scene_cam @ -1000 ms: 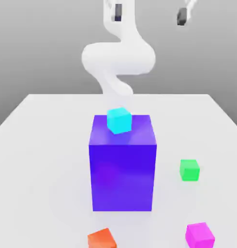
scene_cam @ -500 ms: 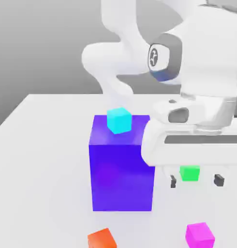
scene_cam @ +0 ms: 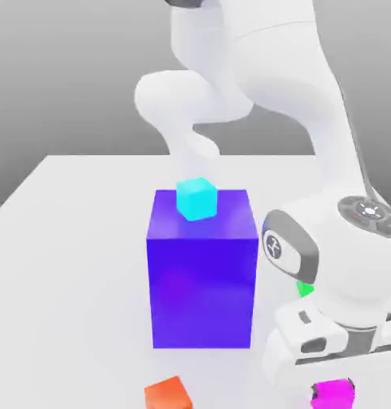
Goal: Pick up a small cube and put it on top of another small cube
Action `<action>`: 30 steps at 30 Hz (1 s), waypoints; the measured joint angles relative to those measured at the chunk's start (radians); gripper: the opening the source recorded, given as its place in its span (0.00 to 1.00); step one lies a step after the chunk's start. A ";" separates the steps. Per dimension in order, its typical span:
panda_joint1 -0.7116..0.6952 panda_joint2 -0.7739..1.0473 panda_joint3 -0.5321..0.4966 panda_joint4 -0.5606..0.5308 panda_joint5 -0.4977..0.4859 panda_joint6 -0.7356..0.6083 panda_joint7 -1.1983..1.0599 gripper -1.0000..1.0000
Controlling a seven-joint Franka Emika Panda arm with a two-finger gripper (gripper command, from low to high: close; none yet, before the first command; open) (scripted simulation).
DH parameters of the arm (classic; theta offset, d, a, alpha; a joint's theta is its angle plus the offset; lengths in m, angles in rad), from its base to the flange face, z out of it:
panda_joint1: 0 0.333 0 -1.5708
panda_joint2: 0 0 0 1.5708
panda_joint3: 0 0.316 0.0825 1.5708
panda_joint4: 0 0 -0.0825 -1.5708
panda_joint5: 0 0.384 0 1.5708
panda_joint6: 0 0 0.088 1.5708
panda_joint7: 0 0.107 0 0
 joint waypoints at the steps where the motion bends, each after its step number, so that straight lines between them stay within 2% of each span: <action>1: 0.005 0.013 -0.006 0.003 -0.006 0.010 0.005 0.00; 7: -0.038 -0.152 0.065 -0.049 0.071 -0.104 -0.069 0.00; 13: -0.042 -0.312 0.186 -0.202 0.120 -0.119 -0.258 0.00; 19: 0.009 -0.484 0.284 -0.368 0.252 -0.114 -0.519 0.00; 27: 0.204 -0.722 0.265 -0.588 0.483 -0.109 -0.904 0.00; 30: 0.271 -0.771 0.251 -0.653 0.532 -0.088 -1.006 0.00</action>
